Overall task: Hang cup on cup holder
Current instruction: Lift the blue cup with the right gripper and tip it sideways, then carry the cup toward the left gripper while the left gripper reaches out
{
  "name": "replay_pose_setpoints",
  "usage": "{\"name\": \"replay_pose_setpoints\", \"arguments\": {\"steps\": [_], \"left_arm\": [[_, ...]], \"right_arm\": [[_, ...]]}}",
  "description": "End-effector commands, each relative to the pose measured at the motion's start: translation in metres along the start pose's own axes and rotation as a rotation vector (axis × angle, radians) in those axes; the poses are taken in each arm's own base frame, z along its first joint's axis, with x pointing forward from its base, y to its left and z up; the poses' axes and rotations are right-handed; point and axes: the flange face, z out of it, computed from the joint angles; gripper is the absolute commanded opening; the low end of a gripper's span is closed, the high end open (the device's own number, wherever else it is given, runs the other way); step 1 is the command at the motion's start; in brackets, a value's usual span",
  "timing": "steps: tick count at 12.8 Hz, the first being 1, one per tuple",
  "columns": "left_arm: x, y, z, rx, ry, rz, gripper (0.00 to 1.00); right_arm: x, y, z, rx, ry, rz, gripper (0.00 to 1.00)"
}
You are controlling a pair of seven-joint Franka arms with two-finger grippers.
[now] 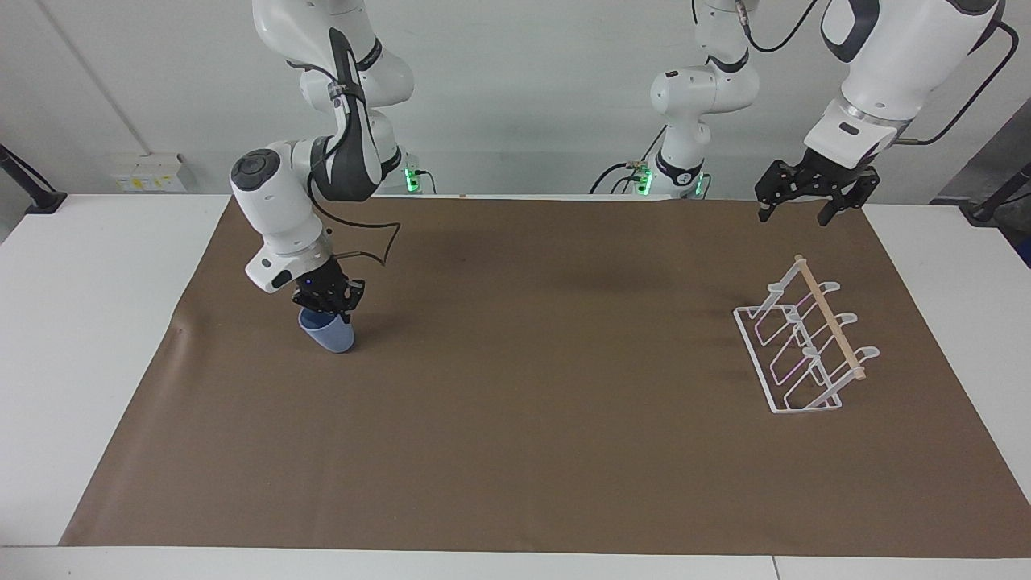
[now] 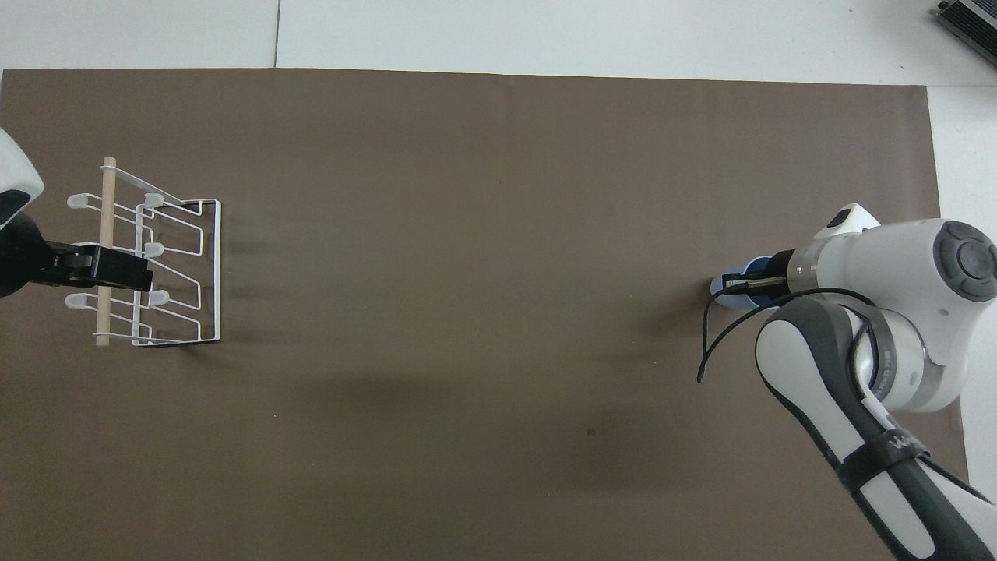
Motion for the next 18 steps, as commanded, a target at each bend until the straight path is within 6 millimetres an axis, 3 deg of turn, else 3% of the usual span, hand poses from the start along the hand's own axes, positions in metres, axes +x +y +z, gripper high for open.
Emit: {"name": "replay_pose_setpoints", "arguments": {"steps": [1,4,7,9,12,14,18], "left_arm": [[-0.010,0.001,-0.002,0.018,-0.011,-0.004,1.00],[-0.010,-0.003,-0.002,0.018,-0.010,-0.092,1.00],[-0.009,0.011,-0.001,-0.004,-0.010,-0.343,1.00],[-0.013,0.022,0.002,-0.091,-0.045,-0.593,1.00],[-0.015,0.047,0.002,-0.200,-0.122,-0.959,1.00],[-0.011,0.055,-0.001,-0.320,-0.190,-1.174,1.00],[-0.013,0.076,0.015,-0.536,-0.274,-1.349,1.00]], "right_arm": [[0.003,-0.003,-0.009,0.133,0.054,-0.039,0.00],[0.001,-0.010,-0.011,0.293,0.098,-0.077,0.00],[0.002,-0.026,-0.019,0.545,0.201,-0.010,0.00],[0.004,-0.049,-0.023,0.703,0.262,0.053,0.00],[0.002,-0.109,-0.025,0.882,0.296,0.142,0.00],[-0.003,-0.138,-0.025,0.938,0.282,0.147,0.00],[-0.019,-0.212,-0.031,1.112,0.292,0.275,0.00]]}}
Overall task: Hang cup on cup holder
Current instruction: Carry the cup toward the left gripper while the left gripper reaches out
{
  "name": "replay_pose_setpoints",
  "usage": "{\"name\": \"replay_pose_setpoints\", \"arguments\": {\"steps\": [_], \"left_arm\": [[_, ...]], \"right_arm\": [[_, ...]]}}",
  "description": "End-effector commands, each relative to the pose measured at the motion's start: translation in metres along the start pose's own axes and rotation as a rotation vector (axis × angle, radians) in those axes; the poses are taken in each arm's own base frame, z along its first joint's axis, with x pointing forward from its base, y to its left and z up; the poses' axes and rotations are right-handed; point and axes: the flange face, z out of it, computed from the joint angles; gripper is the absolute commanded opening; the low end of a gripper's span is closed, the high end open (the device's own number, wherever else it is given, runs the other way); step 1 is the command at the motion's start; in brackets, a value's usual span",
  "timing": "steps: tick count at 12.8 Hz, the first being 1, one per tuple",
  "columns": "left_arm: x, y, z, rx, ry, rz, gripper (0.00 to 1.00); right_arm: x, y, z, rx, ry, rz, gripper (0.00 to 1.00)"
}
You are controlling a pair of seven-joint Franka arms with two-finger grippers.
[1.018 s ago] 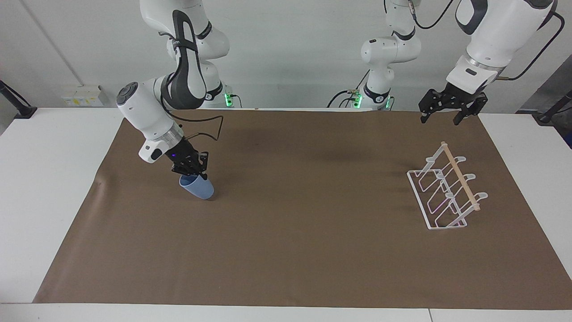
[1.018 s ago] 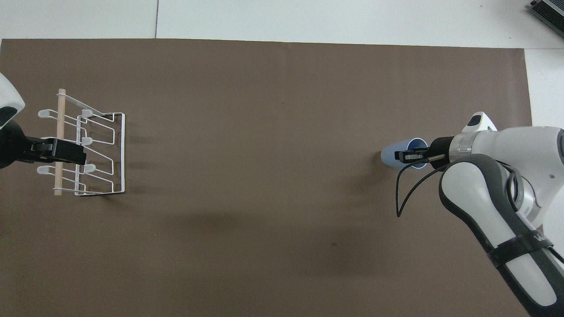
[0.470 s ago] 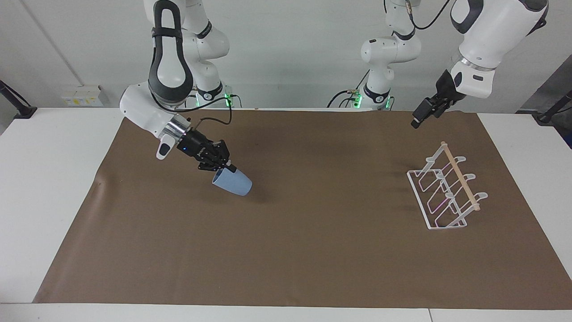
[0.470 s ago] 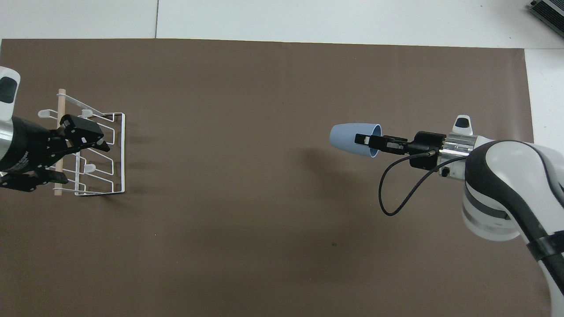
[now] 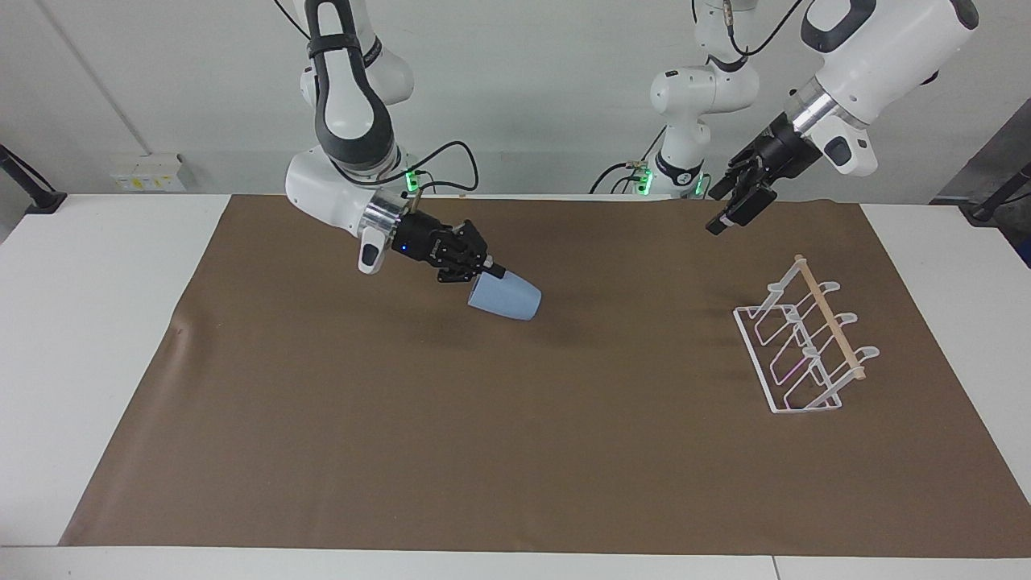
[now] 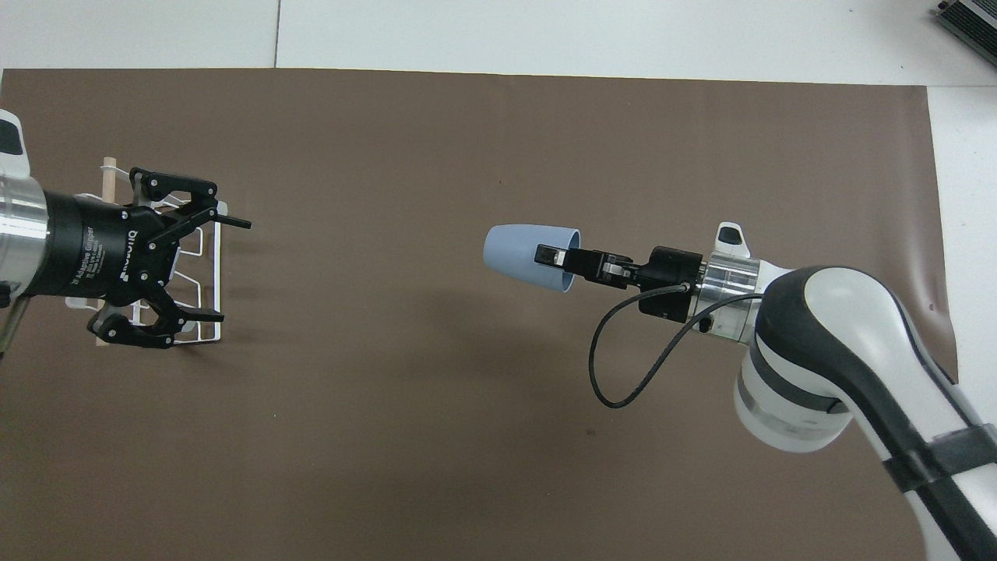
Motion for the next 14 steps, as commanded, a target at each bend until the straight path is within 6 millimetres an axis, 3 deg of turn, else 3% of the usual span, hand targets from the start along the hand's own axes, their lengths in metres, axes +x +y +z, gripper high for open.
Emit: {"name": "replay_pose_setpoints", "arguments": {"steps": [1,5,9,14], "left_arm": [[-0.011,-0.013,0.023,-0.046,-0.051,-0.062,1.00],[-0.021,-0.002,0.046,-0.050,-0.080,-0.052,1.00],[-0.034,0.004,0.060,-0.073,-0.075,-0.042,1.00],[-0.057,0.010,0.082,-0.111,-0.069,-0.025,1.00]], "right_arm": [[-0.027,-0.032,0.031,0.066,0.061,0.063,0.00],[-0.058,-0.075,0.057,0.134,0.132,0.145,0.00],[-0.077,-0.101,0.058,0.128,0.149,0.124,0.00],[-0.085,-0.113,0.055,0.110,0.170,0.129,0.00]]}}
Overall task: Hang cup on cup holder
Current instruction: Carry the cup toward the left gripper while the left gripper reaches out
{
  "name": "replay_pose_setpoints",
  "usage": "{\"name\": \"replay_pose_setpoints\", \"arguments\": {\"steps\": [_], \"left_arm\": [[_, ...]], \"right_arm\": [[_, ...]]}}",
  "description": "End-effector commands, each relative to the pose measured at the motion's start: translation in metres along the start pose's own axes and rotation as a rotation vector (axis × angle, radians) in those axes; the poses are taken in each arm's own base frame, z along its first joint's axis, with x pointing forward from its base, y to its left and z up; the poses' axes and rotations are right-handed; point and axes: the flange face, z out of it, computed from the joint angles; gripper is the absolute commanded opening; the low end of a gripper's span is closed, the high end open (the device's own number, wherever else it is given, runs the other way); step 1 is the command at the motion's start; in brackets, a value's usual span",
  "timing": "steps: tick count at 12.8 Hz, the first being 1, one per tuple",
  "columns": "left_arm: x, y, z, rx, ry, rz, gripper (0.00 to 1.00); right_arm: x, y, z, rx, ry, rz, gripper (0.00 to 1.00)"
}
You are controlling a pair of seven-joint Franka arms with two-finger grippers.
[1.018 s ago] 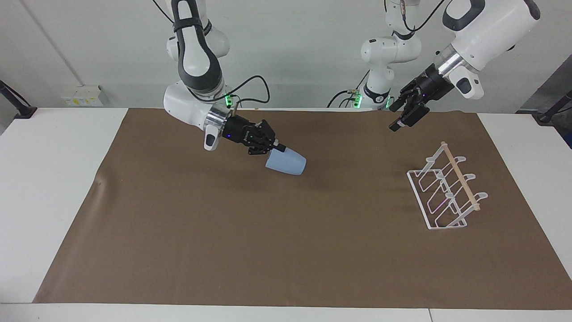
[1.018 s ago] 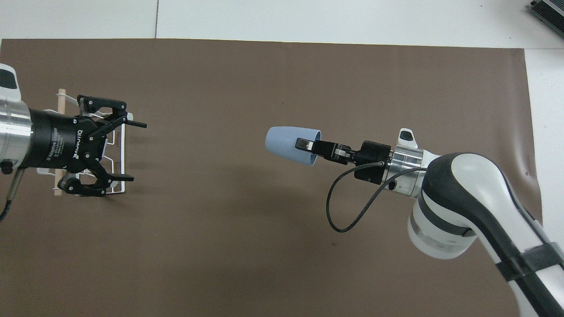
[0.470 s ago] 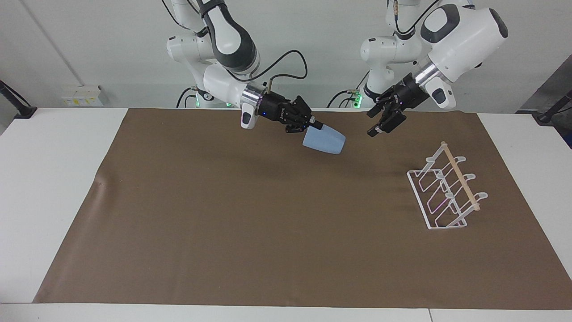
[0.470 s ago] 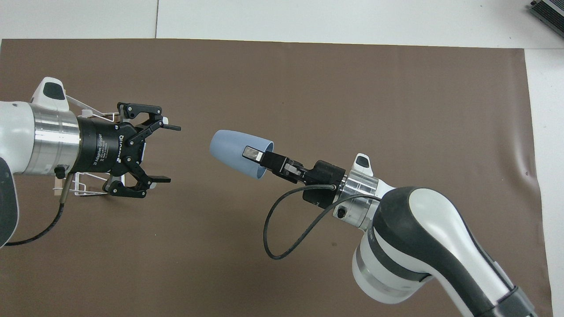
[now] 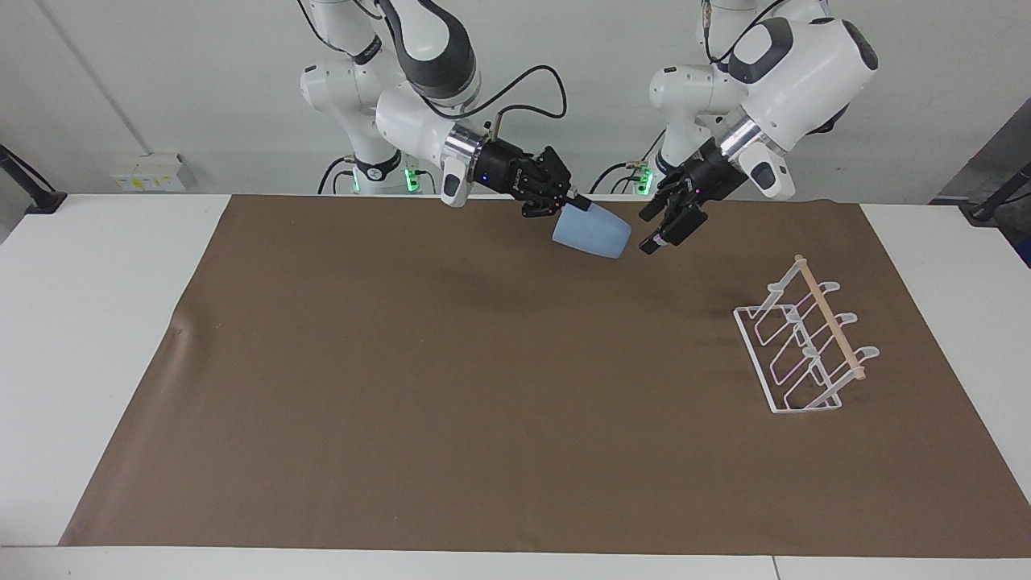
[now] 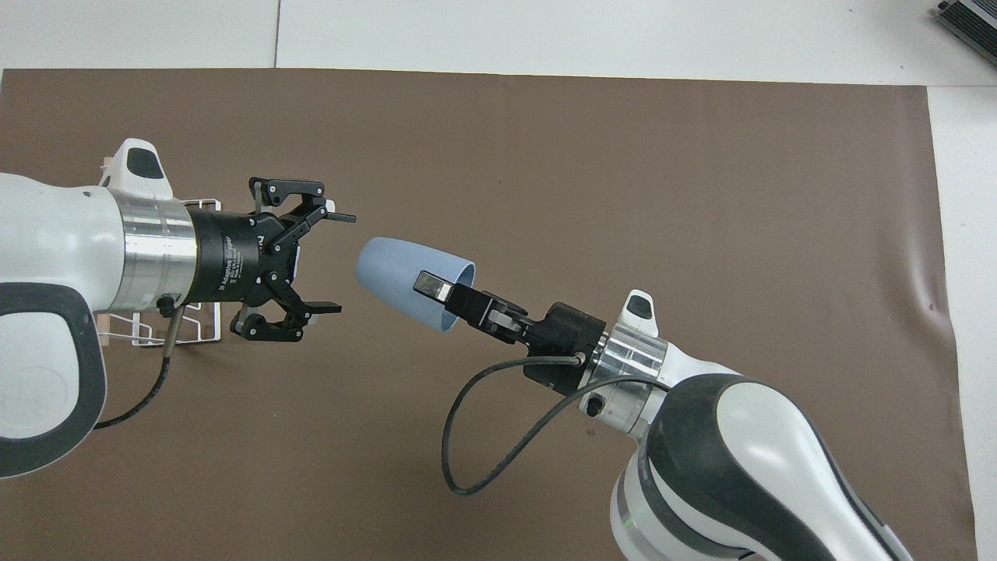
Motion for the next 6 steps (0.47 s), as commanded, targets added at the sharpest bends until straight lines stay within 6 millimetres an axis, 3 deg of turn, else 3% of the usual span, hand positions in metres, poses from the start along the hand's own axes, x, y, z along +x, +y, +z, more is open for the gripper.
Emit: {"name": "replay_pose_setpoints", "arguments": {"steps": [1,6], "left_arm": [[-0.007,-0.004,0.010,-0.005,-0.013,-0.005,1.00],[-0.024,-0.002,0.020,-0.022,-0.015,0.031,1.00]], "right_arm": [[-0.001,-0.004,-0.004,0.007,0.022,0.019,0.00],[-0.001,-0.004,-0.005,0.003,0.021,0.020,0.00]]}}
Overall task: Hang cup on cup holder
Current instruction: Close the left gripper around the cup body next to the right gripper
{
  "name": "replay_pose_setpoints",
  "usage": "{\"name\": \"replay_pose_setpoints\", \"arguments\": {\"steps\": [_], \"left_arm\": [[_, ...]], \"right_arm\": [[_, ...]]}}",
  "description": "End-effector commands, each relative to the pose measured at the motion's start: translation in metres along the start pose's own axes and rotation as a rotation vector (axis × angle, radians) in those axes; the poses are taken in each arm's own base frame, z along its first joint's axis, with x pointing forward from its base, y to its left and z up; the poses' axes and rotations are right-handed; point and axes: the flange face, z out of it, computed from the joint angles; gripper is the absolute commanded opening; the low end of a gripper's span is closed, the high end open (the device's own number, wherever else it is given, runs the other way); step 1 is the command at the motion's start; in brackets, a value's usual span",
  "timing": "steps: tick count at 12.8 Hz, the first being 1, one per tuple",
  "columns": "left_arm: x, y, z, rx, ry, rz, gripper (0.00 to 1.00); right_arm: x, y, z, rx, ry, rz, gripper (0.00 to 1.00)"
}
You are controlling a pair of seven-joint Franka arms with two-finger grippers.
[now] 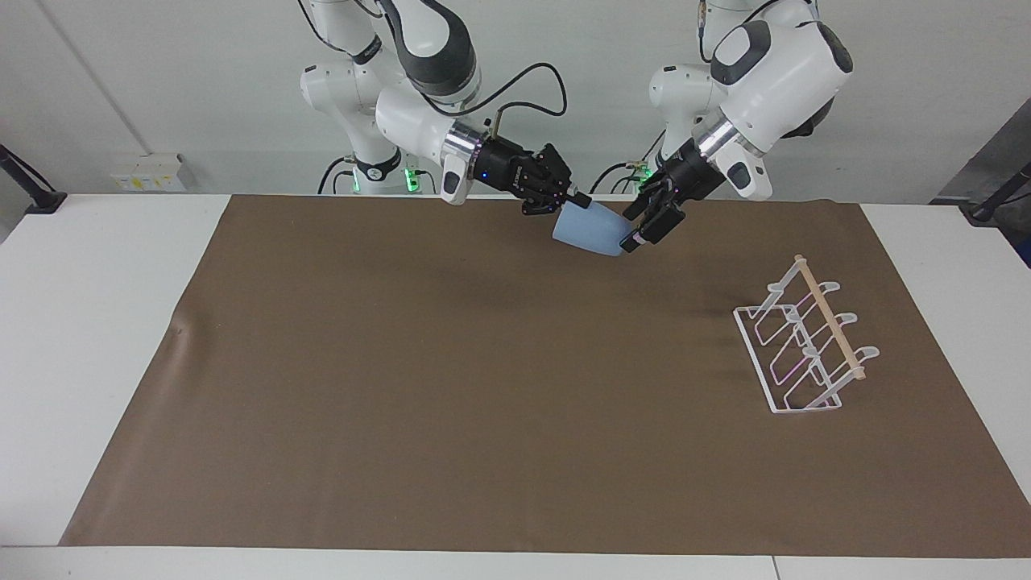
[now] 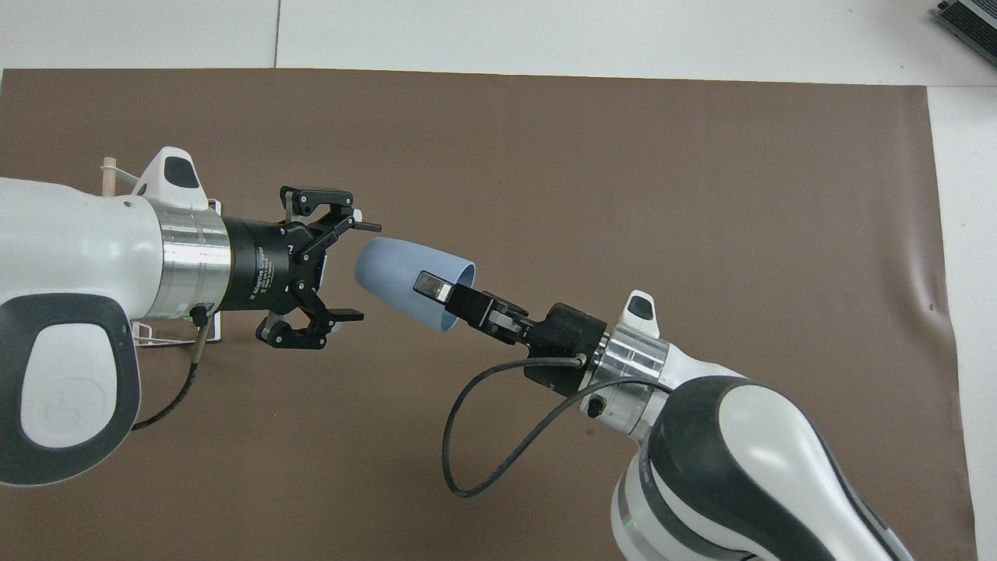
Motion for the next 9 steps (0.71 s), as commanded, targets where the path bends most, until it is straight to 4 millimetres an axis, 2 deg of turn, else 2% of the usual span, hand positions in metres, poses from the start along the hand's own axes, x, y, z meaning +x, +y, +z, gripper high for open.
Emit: {"name": "replay_pose_setpoints", "arguments": {"steps": [1,3,9], "left_arm": [[-0.007,0.001,0.009,-0.033,-0.007,0.002,1.00],[-0.008,0.003,0.020,-0.025,-0.010,0.005,1.00],[-0.007,0.007,0.018,-0.036,-0.019,0.015,1.00]], "right_arm": [[-0.001,-0.004,-0.004,0.002,0.019,0.018,0.00],[-0.001,-0.004,-0.004,0.003,0.019,0.019,0.00],[-0.001,-0.004,-0.004,-0.001,0.019,0.013,0.00]]}}
